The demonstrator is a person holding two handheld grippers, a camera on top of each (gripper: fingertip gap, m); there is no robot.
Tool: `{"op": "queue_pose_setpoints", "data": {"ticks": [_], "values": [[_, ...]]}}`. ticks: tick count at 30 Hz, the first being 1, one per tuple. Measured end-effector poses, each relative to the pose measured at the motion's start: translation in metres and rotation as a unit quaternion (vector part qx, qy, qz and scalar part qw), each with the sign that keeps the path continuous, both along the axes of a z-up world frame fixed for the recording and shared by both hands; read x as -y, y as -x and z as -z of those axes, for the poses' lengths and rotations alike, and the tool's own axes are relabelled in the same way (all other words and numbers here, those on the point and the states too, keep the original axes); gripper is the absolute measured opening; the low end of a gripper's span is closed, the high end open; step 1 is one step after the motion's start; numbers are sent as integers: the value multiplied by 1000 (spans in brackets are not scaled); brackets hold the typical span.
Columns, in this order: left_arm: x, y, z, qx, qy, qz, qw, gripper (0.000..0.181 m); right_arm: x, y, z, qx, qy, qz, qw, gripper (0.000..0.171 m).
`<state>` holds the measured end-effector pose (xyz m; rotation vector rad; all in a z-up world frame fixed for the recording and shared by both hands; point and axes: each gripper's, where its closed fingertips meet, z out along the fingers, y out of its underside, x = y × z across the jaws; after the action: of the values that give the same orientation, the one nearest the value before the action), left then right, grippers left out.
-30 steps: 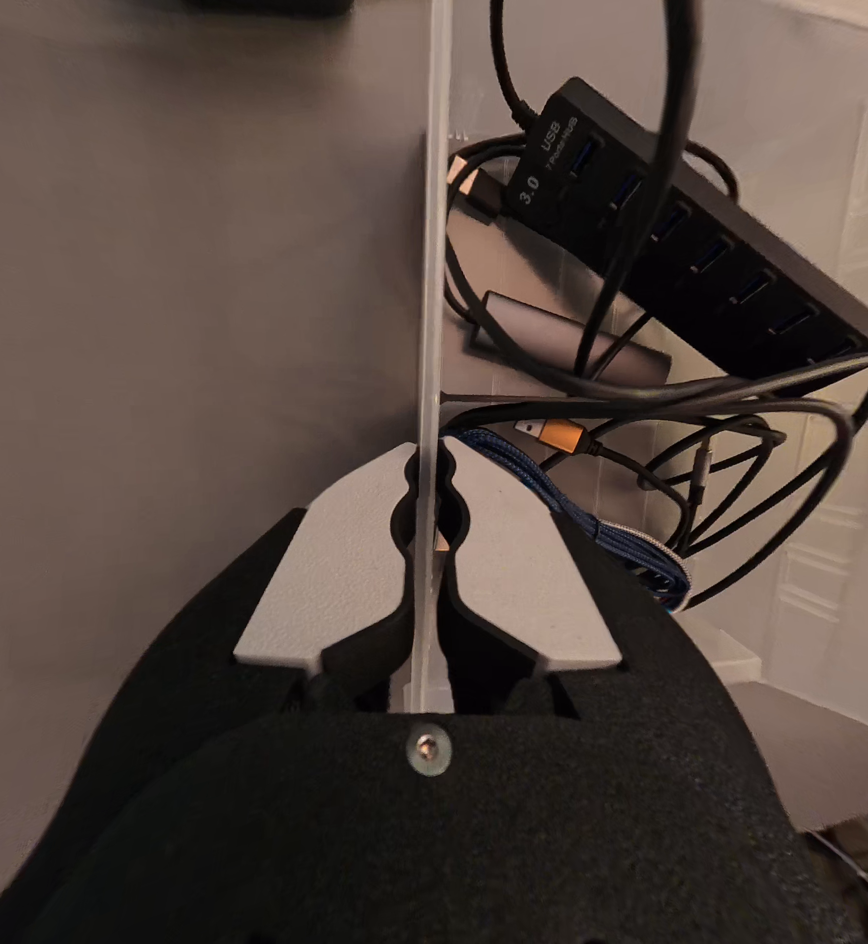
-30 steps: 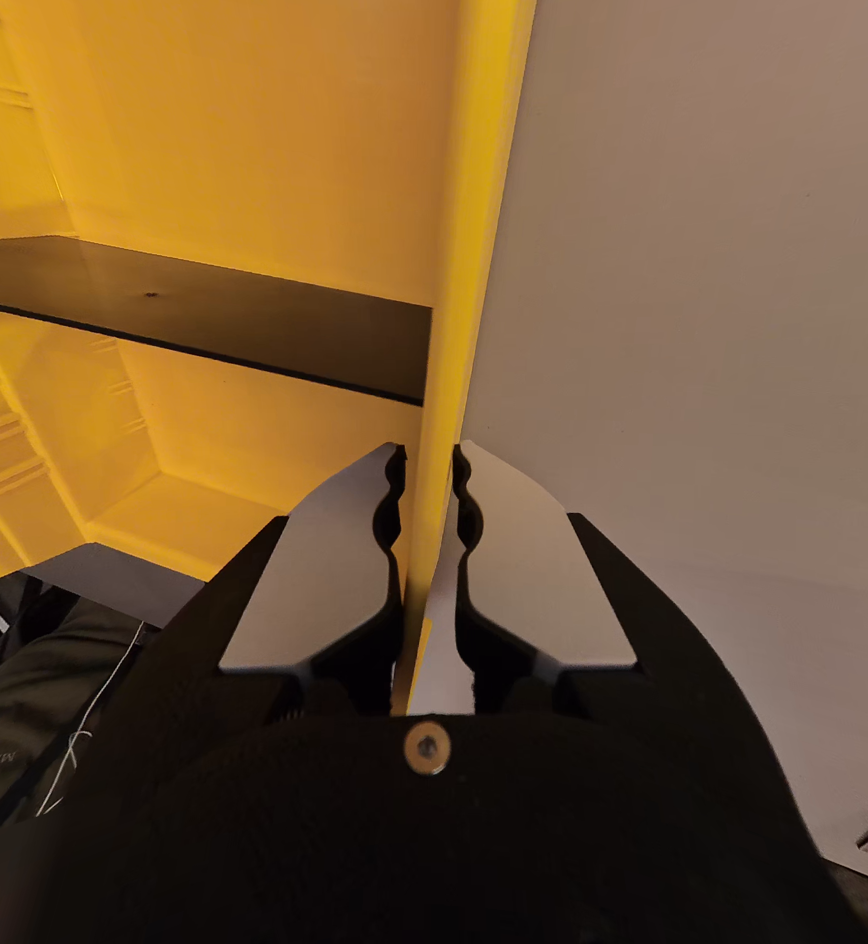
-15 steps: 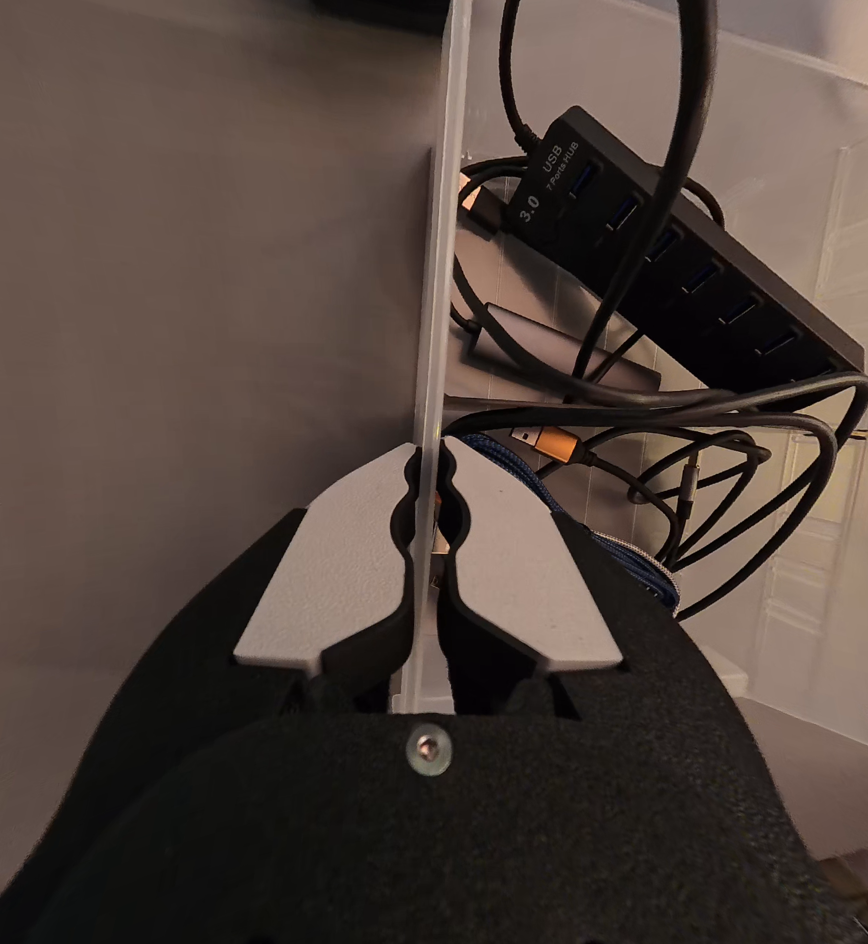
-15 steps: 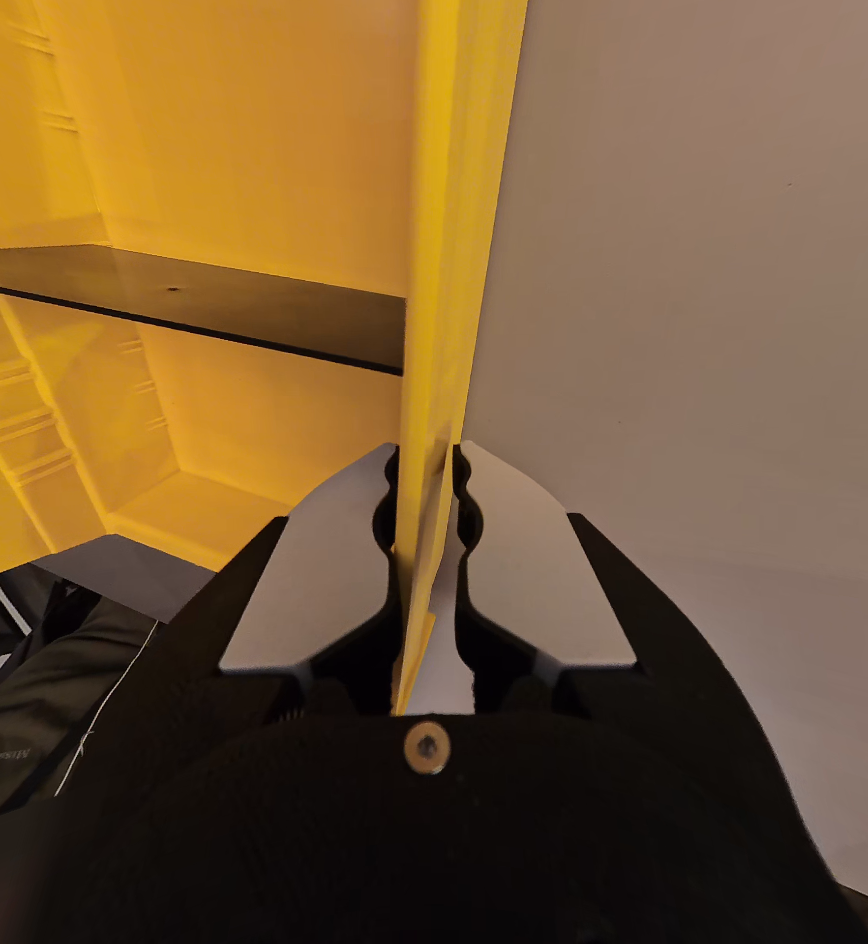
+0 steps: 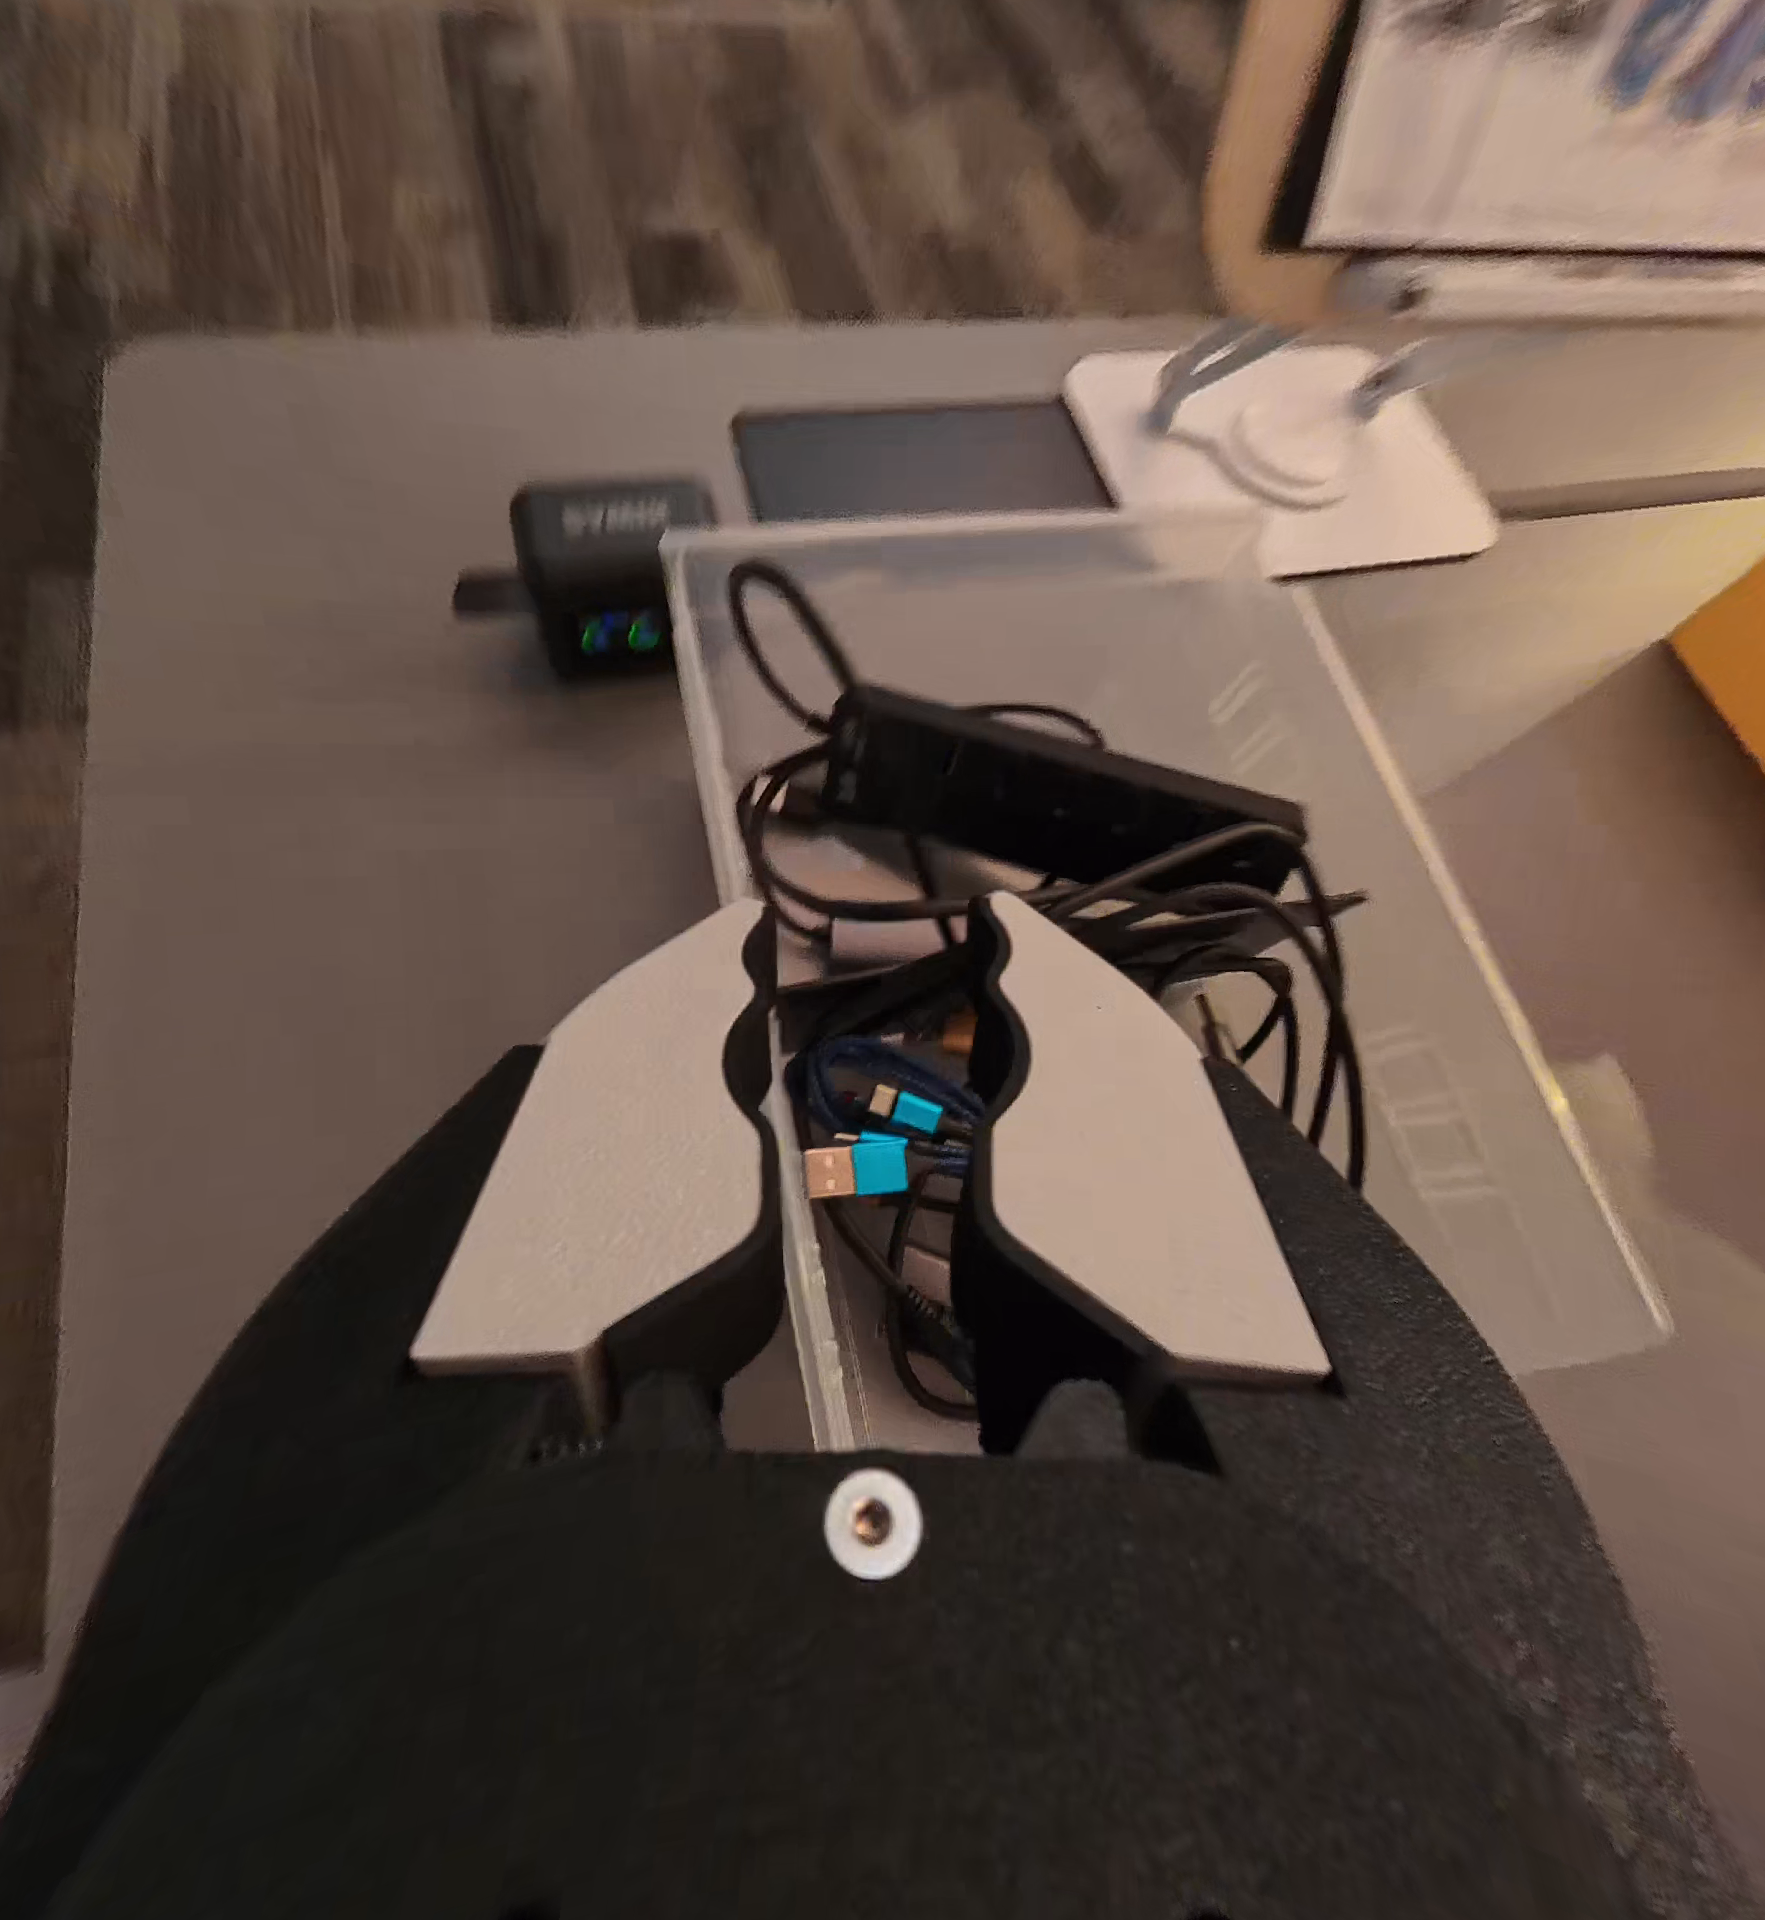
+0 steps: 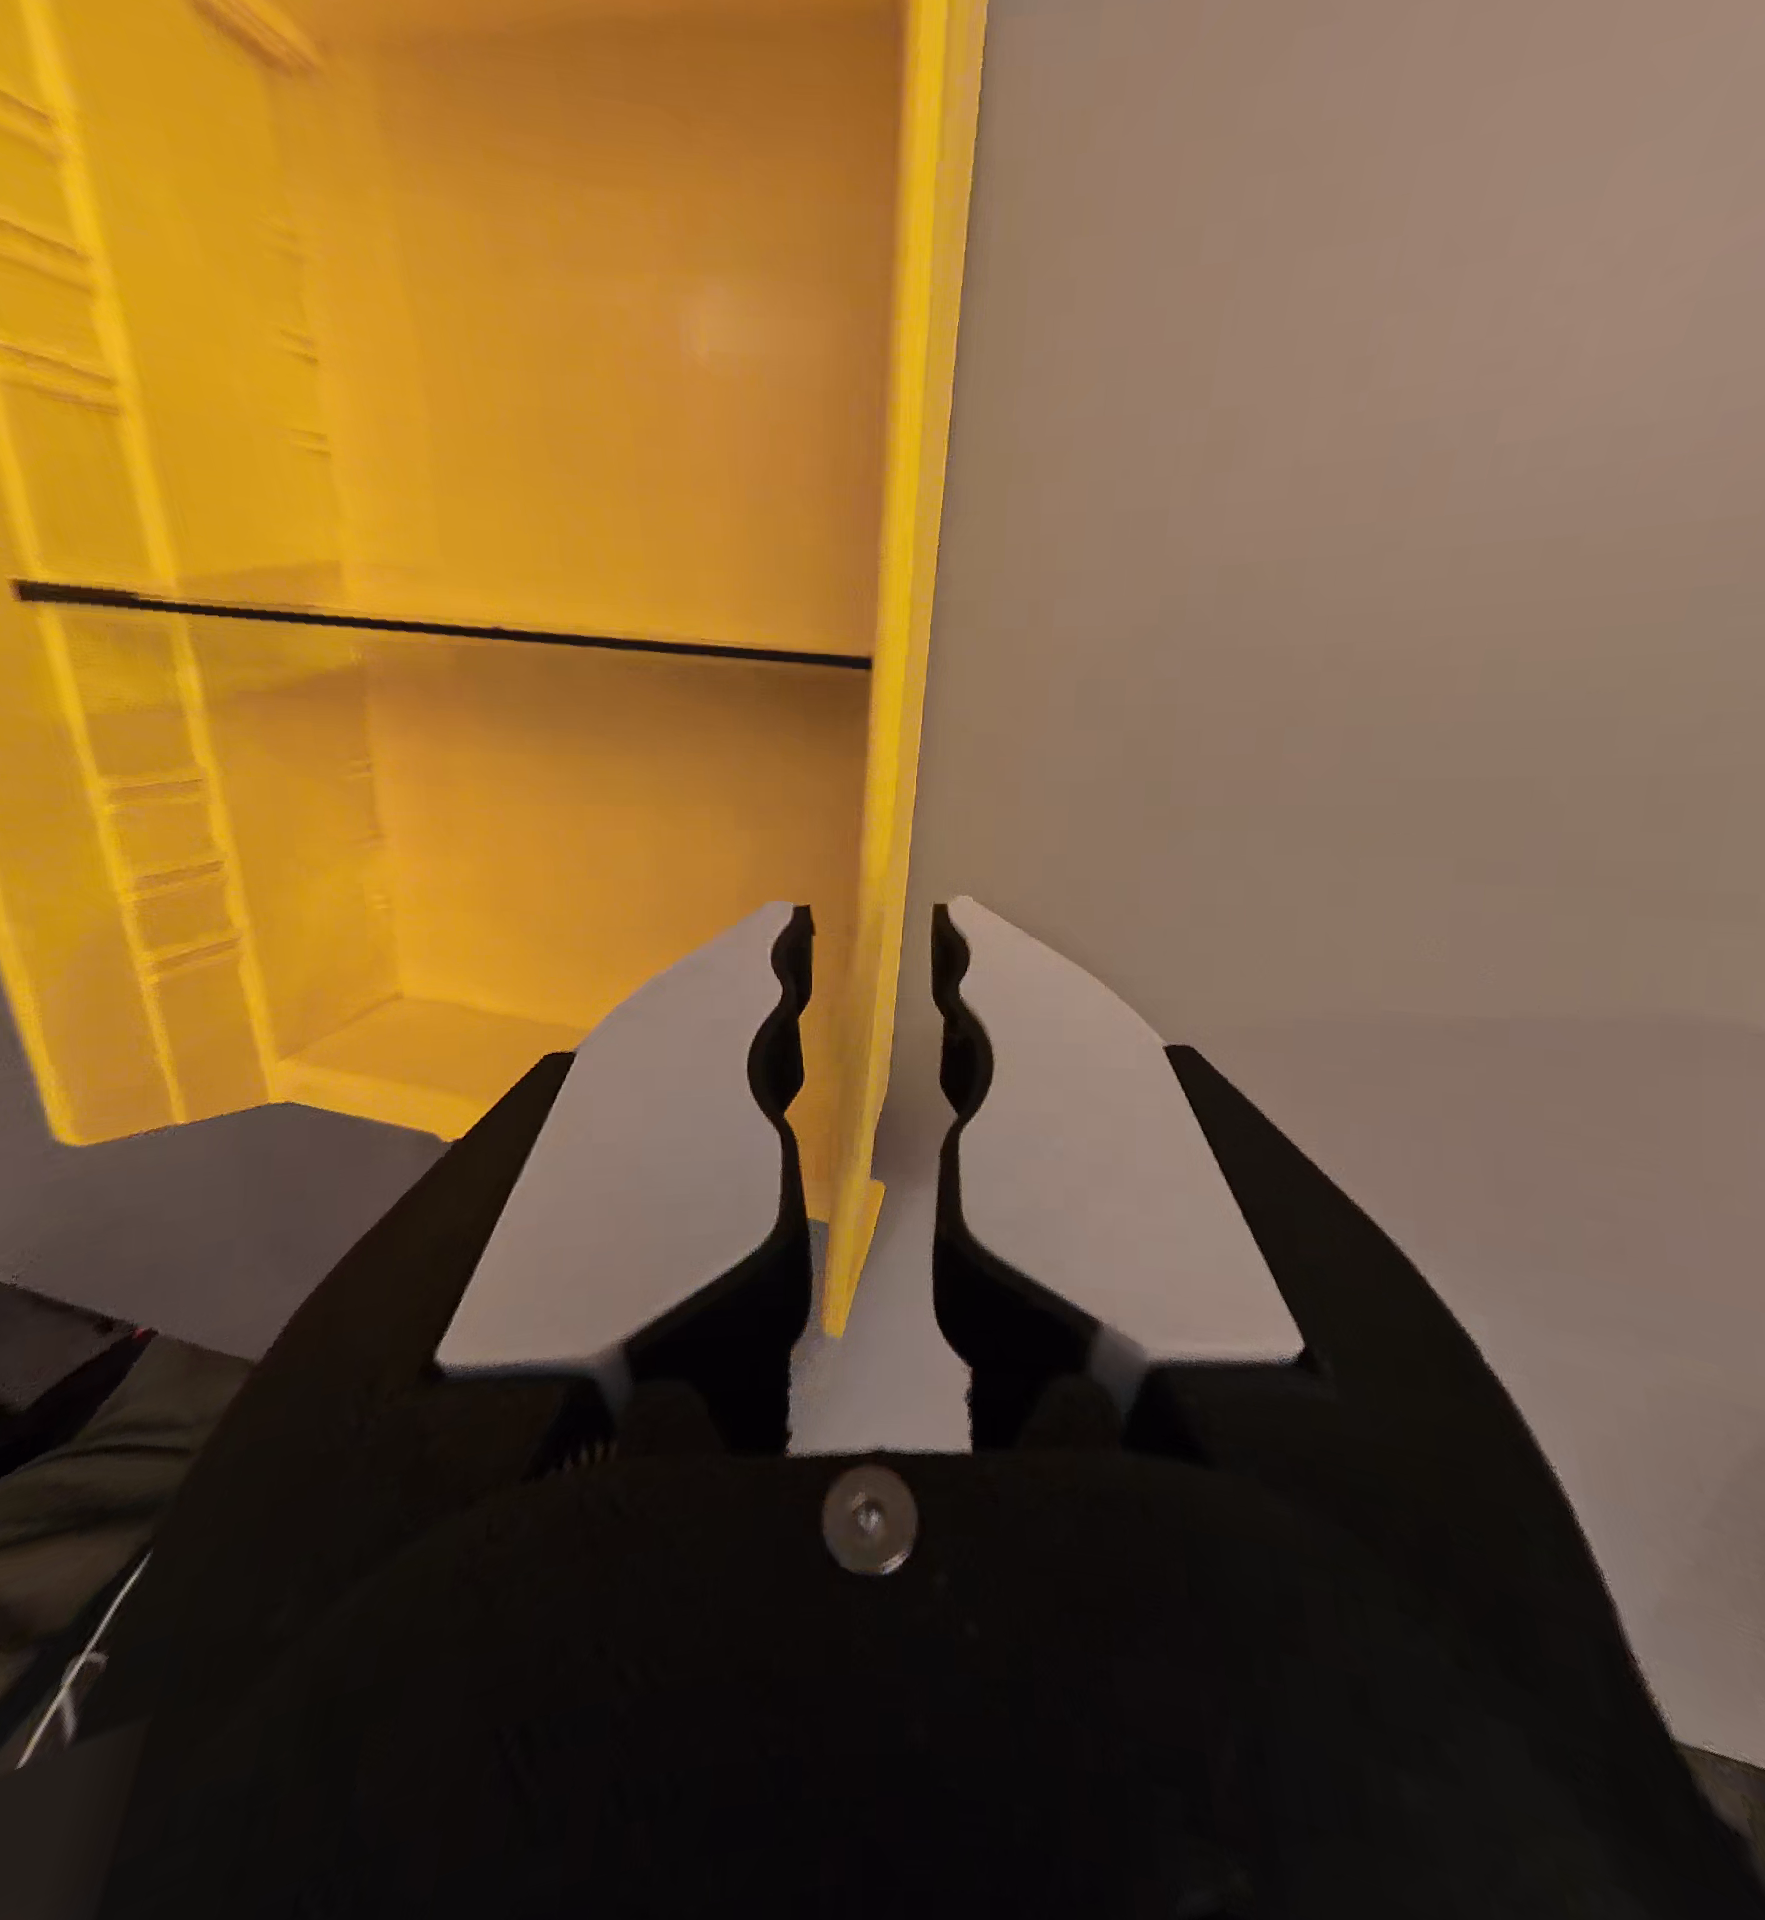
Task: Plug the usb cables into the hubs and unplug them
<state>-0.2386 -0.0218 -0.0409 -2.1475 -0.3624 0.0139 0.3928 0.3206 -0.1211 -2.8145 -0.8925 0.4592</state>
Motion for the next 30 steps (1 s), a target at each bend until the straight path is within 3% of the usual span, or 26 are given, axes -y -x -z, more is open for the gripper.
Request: {"op": "queue_pose_setpoints", "data": {"ticks": [4, 7, 9, 11, 16, 19, 22, 24, 26, 30], "values": [[6, -29, -25, -56, -43, 88, 994, 30, 1, 8, -42, -49, -78, -6, 996, 23], [13, -52, -28, -108, -58, 133, 983, 9, 2, 20, -78, -99, -150, -22, 984, 23], [16, -67, -30, -124, -79, 144, 979, 10, 0, 27, -101, -123, -207, -34, 970, 24], [19, -85, -19, -106, -65, 158, 980, 22, -3, 34, -124, -146, -266, -43, 952, 23], [25, -117, 19, -215, 19, 223, 951, 30, -6, 55, -192, -228, -434, -62, 869, 25], [24, -128, 36, -214, 46, 255, 942, 30, 7, 58, -233, -293, -516, -55, 803, 27], [22, -114, 52, -179, 86, 205, 958, 38, 26, 57, -255, -363, -556, -54, 746, 47], [21, -108, 62, -119, 105, 154, 975, 39, 35, 54, -267, -393, -580, -54, 711, 48], [23, -104, 70, -68, 110, 95, 987, 30, 39, 55, -270, -402, -574, -56, 711, 48], [31, -111, 84, 25, 112, 33, 993, 35, 43, 59, -270, -410, -564, -63, 714, 50]]}}
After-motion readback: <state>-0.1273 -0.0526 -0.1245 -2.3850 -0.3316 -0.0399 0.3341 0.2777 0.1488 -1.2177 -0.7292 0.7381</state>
